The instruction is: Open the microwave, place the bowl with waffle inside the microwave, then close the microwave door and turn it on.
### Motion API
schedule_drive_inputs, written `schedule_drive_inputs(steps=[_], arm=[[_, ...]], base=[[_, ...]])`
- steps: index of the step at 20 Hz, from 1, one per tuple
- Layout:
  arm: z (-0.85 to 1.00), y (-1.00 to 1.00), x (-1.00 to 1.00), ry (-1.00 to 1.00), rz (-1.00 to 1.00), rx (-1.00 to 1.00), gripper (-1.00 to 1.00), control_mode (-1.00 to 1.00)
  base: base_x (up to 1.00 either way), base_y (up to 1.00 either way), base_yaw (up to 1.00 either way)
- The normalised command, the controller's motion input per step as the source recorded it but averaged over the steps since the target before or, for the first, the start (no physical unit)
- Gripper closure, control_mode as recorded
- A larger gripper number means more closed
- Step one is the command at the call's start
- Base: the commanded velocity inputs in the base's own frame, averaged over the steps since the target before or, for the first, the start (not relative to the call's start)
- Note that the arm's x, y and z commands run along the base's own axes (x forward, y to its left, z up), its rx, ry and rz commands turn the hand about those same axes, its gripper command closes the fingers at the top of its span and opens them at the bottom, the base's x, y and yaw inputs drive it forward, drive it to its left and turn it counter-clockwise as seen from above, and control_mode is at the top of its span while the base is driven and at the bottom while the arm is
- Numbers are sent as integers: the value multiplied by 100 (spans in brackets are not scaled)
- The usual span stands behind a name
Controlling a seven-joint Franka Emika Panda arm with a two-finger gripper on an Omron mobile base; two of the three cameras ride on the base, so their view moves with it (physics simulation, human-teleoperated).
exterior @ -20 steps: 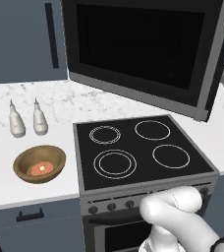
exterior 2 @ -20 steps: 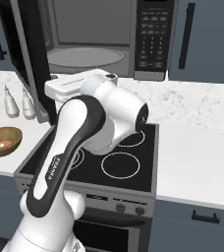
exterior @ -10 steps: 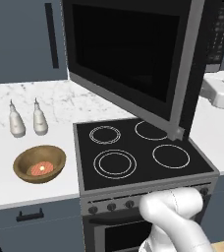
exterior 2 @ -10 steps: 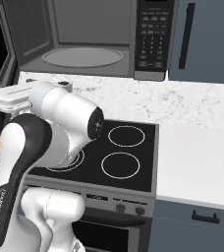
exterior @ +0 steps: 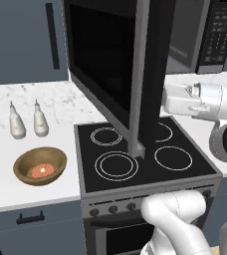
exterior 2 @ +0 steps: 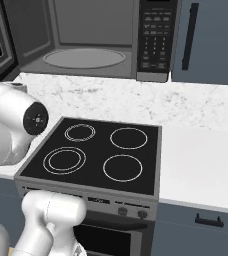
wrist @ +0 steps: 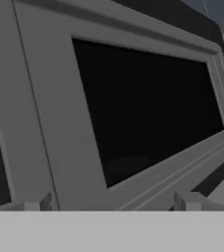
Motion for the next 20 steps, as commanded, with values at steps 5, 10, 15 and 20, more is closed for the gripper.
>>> schedule_drive_inputs(steps=[5, 10, 15, 20], arm=[[0, 61, 13, 16, 0, -1, -100, -100], [0, 53, 14, 7, 0, -3, -100, -100], [0, 16, 0, 0, 0, -1, -100, -100], [0, 10, 0, 0, 1, -1, -100, -100]], base=[[0, 0, 0], [0, 0, 0], [0, 0, 0], [0, 0, 0]])
